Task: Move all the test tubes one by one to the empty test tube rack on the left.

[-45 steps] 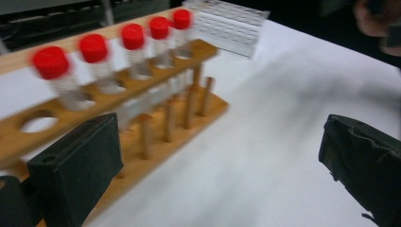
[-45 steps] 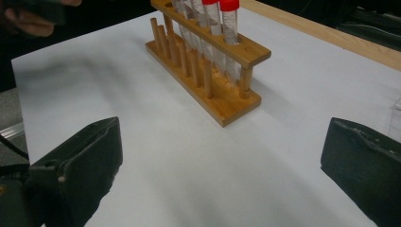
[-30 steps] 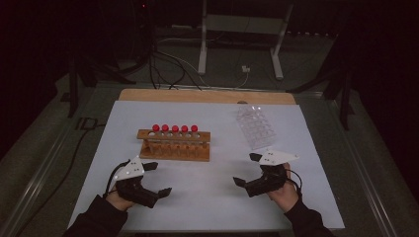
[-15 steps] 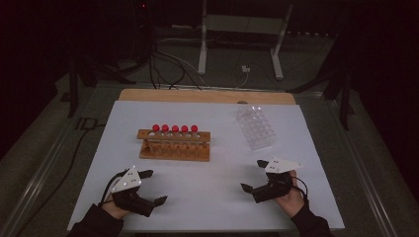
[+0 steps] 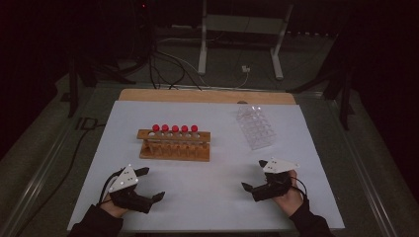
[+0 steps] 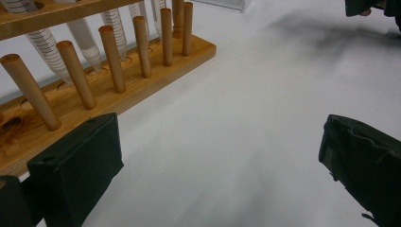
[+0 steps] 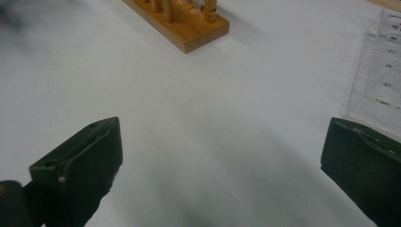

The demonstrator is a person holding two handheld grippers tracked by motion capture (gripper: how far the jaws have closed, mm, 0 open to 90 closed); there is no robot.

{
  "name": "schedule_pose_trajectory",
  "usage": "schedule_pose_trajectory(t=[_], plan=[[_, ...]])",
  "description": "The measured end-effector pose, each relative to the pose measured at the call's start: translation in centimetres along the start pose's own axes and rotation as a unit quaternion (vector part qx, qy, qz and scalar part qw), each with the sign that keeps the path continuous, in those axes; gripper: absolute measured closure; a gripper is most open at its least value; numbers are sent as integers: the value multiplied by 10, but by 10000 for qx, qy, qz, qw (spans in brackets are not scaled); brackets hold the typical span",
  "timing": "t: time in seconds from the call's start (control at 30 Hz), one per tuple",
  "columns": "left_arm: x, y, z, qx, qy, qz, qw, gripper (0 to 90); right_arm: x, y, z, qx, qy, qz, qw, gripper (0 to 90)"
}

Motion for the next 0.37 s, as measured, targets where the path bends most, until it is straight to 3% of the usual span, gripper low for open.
schedule_pose_trajectory(t=[0.37], plan=[[4,-1,0,-39,-86,-119,9999,11,2,-1,4,83,38,-46,9999,2]])
Point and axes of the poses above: each handheld gripper's, and its own axes: y roughly forward along the jaws, x roughly out of its top, z roughly to its left, the point moved 10 cm from there along y, roughly forward along the jaws, and after that the axes turned 15 degrees about y, right-handed, at the moved point
